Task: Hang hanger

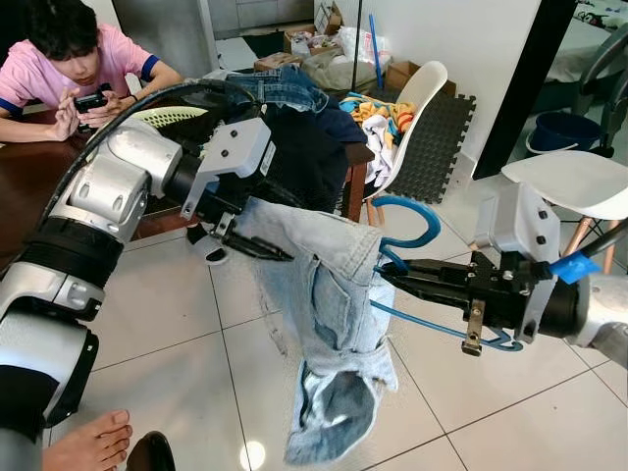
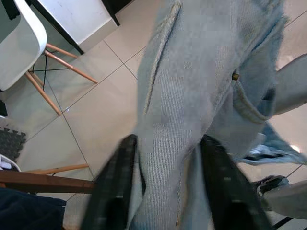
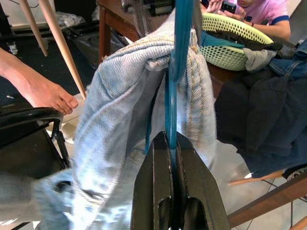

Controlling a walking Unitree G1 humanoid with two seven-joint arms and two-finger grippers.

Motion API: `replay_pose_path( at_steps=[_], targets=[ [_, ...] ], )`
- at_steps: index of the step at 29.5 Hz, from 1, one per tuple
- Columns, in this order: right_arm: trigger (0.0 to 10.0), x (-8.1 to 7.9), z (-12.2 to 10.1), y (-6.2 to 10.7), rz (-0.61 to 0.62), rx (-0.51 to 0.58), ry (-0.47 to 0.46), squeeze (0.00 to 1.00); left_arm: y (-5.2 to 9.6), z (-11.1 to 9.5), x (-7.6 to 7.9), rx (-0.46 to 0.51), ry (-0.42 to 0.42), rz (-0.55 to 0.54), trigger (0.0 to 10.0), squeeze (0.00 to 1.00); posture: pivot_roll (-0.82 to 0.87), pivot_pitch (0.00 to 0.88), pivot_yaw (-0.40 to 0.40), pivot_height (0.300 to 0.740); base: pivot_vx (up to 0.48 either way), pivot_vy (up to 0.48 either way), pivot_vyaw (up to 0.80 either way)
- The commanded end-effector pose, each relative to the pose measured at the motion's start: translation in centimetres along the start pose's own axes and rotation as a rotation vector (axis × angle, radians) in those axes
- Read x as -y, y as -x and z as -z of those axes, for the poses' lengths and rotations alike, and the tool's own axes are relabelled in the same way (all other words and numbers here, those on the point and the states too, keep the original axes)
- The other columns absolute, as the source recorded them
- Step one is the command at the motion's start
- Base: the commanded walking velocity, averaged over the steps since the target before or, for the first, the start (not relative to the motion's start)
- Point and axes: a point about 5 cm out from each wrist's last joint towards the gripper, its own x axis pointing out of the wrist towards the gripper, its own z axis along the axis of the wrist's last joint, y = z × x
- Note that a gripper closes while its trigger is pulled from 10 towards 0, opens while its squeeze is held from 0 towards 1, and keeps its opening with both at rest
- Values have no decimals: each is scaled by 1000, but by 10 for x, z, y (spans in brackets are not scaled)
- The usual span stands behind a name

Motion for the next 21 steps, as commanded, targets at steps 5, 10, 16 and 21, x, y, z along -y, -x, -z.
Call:
replay_pose_path(
  at_steps=[5, 10, 16, 21],
  targets=[
    [10000, -8, -20, -1, -45, 63, 71, 0, -6, 2, 0, 14, -2, 24, 0, 0, -63, 77, 70, 740, 0, 0, 0],
    [10000, -11, -27, -3, -66, 108, 82, 0, -8, 2, -1, 47, -1, 18, 0, 0, -64, 78, 71, 740, 0, 0, 0],
    [10000, -11, -33, -5, -55, 153, 82, 0, -10, -1, -1, 100, 10, 29, 0, 0, -64, 79, 71, 740, 0, 0, 0],
    [10000, -8, -34, -7, -29, 186, 61, 0, -11, -5, -2, 138, 10, 27, 0, 0, -62, 84, 68, 740, 0, 0, 0]
  ],
)
